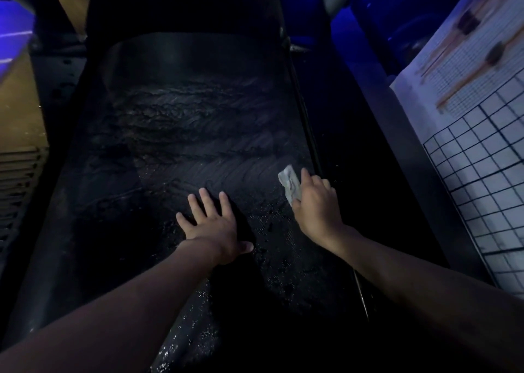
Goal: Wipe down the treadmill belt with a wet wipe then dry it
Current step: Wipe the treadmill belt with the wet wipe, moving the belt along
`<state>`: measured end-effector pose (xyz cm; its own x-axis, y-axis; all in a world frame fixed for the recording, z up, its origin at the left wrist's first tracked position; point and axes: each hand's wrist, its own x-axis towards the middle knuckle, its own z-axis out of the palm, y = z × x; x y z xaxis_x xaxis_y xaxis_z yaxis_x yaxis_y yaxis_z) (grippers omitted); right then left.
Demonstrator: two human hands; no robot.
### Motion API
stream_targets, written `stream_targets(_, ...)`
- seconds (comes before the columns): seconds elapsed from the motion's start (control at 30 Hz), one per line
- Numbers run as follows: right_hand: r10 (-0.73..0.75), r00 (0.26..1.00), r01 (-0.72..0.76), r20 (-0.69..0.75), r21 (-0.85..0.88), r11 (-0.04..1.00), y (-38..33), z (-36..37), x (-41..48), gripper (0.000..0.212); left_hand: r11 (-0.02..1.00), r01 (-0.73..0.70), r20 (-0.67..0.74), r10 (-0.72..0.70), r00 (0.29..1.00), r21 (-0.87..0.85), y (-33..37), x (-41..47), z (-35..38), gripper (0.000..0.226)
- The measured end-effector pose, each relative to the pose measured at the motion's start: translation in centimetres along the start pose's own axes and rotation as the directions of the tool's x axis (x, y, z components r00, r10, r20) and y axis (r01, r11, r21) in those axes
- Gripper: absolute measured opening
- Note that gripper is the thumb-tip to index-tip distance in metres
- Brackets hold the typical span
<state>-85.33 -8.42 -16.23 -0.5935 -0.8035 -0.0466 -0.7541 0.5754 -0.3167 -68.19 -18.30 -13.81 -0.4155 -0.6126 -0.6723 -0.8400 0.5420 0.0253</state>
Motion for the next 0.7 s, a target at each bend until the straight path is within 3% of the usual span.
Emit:
stream_targets(0.1, 0.069, 0.983, -0.073, 0.17, 0.021, 0.997, -0.4, -1.2, 1.4, 0.014, 1.0, -0.007, -0.005, 0.007, 1.0, -0.005, -0.1, 0.0, 0.0, 0.126)
stream_targets(0.13, 0.068, 0.977, -0.081, 0.201, 0.055, 0.995, -0.6, -1.7, 1.7, 0.011, 1.0, -0.009, -0.008, 0.009, 1.0, -0.013, -0.1, -0.1, 0.0, 0.126)
stream_targets(0.2, 0.028, 0.982, -0.038, 0.188, 0.05, 0.998, -0.7, -2.4, 2.1, 0.015, 1.0, -0.014, -0.013, 0.014, 1.0, -0.026, -0.2, -0.1, 0.1, 0.125)
stream_targets(0.27, -0.069, 0.997, 0.07, 0.038, -0.015, 0.997, -0.7, -3.2, 2.0, 0.004, 1.0, -0.013, -0.018, 0.012, 1.0, -0.025, -0.2, -0.2, 0.1, 0.125)
stream_targets(0.33, -0.244, 0.961, 0.224, -0.13, -0.153, 0.963, -0.6, -3.7, 1.5, 0.02, 1.0, -0.011, -0.02, 0.011, 1.0, -0.027, -0.2, -0.3, 0.1, 0.125)
stream_targets(0.37, -0.337, 0.936, 0.313, -0.098, -0.202, 0.928, -0.6, -4.1, 1.0, 0.032, 0.999, -0.012, -0.022, 0.012, 1.0, -0.031, -0.3, -0.3, 0.1, 0.125)
stream_targets(0.43, -0.497, 0.859, 0.511, 0.119, -0.174, 0.842, -0.2, -4.1, -0.1, 0.053, 0.999, -0.019, -0.034, 0.017, 0.999, -0.041, -0.4, -0.3, 0.2, 0.125)
stream_targets(0.47, -0.494, 0.838, 0.524, 0.232, -0.09, 0.847, -0.1, -4.4, -0.7, 0.056, 0.999, -0.022, -0.041, 0.02, 0.999, -0.044, -0.5, -0.4, 0.3, 0.125)
stream_targets(0.5, -0.509, 0.836, 0.52, 0.203, -0.002, 0.854, 0.0, -4.6, -1.0, 0.053, 0.999, -0.025, -0.05, 0.023, 0.998, -0.043, -0.6, -0.4, 0.4, 0.125)
stream_targets(0.53, -0.515, 0.853, 0.513, 0.079, 0.052, 0.857, 0.1, -4.6, -1.3, 0.051, 0.999, -0.028, -0.055, 0.026, 0.998, -0.041, -0.7, -0.5, 0.5, 0.125)
stream_targets(0.6, -0.46, 0.885, 0.464, -0.066, 0.073, 0.883, 0.6, -4.0, -1.5, 0.058, 0.998, -0.036, -0.052, 0.033, 0.998, -0.044, -0.9, -0.7, 0.5, 0.126)
stream_targets(0.63, -0.453, 0.892, 0.452, -0.003, 0.06, 0.89, 0.7, -3.6, -1.7, 0.064, 0.998, -0.045, -0.039, 0.043, 0.998, -0.054, -1.1, -0.8, 0.3, 0.127)
stream_targets(0.7, -0.458, 0.847, 0.473, 0.269, 0.01, 0.881, 1.2, -1.7, -2.3, 0.072, 0.994, -0.068, -0.008, 0.068, 0.998, -0.083, -2.0, -1.0, 0.2, 0.131)
